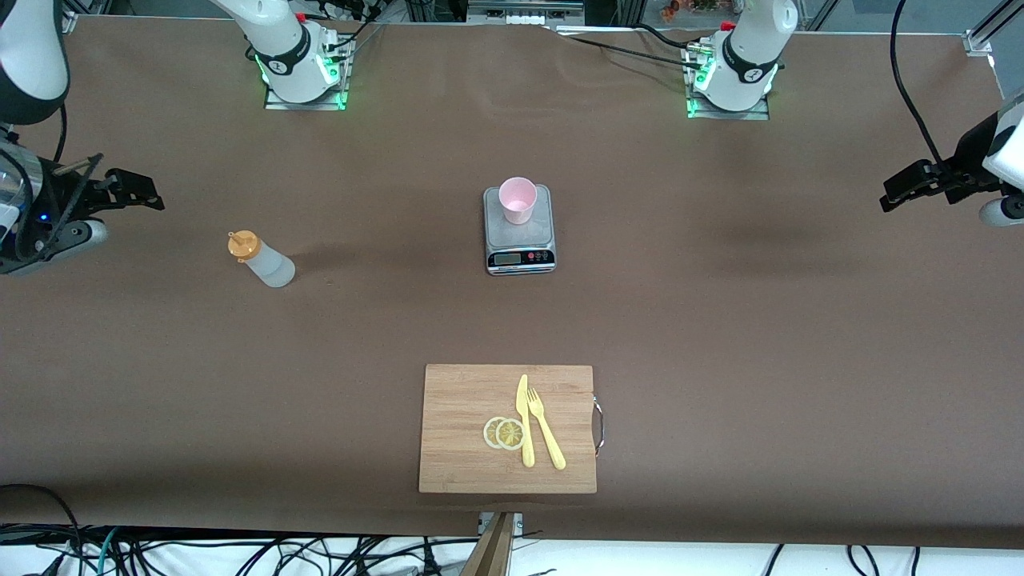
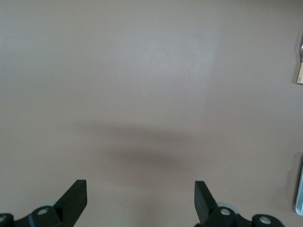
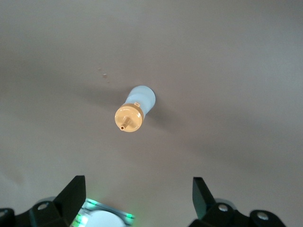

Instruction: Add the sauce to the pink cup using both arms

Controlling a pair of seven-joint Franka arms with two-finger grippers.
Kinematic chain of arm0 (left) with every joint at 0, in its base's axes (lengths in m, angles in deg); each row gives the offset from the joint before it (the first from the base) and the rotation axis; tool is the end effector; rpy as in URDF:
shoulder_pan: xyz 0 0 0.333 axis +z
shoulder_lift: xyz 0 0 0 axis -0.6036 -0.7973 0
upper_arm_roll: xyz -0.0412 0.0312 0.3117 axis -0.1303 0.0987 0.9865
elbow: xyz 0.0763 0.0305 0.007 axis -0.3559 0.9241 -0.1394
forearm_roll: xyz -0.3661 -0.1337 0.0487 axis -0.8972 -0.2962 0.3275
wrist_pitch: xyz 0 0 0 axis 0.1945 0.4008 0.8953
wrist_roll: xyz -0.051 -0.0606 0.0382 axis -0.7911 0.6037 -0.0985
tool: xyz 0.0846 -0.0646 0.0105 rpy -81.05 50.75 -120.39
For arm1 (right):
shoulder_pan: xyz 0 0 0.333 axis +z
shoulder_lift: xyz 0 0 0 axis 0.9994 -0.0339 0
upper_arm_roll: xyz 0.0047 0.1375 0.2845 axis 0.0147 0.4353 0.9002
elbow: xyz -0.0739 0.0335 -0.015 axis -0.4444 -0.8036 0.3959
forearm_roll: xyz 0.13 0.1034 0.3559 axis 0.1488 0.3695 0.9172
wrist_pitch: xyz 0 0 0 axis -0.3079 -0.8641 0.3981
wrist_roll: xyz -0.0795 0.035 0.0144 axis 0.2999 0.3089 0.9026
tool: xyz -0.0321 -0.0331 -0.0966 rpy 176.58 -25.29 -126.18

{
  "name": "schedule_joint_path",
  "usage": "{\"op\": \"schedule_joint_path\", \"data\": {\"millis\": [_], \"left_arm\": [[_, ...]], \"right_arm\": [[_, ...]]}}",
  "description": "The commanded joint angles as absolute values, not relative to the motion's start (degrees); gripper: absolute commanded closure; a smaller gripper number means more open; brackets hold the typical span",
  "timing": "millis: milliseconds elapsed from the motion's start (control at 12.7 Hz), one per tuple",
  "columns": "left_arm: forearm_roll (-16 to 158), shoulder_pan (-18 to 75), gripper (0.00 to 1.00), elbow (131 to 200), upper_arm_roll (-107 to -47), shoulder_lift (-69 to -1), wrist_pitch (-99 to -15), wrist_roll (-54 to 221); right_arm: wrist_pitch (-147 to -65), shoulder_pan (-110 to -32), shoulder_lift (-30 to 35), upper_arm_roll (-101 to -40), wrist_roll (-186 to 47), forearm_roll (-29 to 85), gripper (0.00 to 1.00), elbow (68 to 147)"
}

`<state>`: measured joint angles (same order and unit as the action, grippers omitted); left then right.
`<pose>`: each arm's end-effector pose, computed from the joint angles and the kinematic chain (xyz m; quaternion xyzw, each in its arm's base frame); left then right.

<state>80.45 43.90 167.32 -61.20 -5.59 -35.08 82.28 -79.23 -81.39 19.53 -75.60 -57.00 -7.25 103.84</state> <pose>0.5345 0.0388 0.5728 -0.9964 -0.0815 0.0226 0.0070 0.5702 -0.0289 0.5192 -0.9863 -0.1216 0.1092 0.0223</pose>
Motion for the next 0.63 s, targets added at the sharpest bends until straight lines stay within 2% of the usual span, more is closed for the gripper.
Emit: {"op": "schedule_joint_path", "data": {"millis": [0, 237, 553], "left_arm": [[81.1, 43.5, 0.0, 166.9, -60.9, -6.1, -34.7, 81.3], [81.1, 43.3, 0.0, 167.8, -61.0, -6.0, -34.8, 81.3], [81.1, 42.8, 0.0, 167.7, -60.9, -5.9, -34.7, 81.3]], "right_arm": [[-83.5, -83.0, 27.3, -73.1, -71.8, -8.7, 0.0, 113.4], [-83.7, -88.7, 29.0, -69.7, -72.5, -7.7, 0.0, 112.7], [-83.5, -90.3, 30.2, -68.0, -78.7, -7.8, 0.0, 112.6]]}}
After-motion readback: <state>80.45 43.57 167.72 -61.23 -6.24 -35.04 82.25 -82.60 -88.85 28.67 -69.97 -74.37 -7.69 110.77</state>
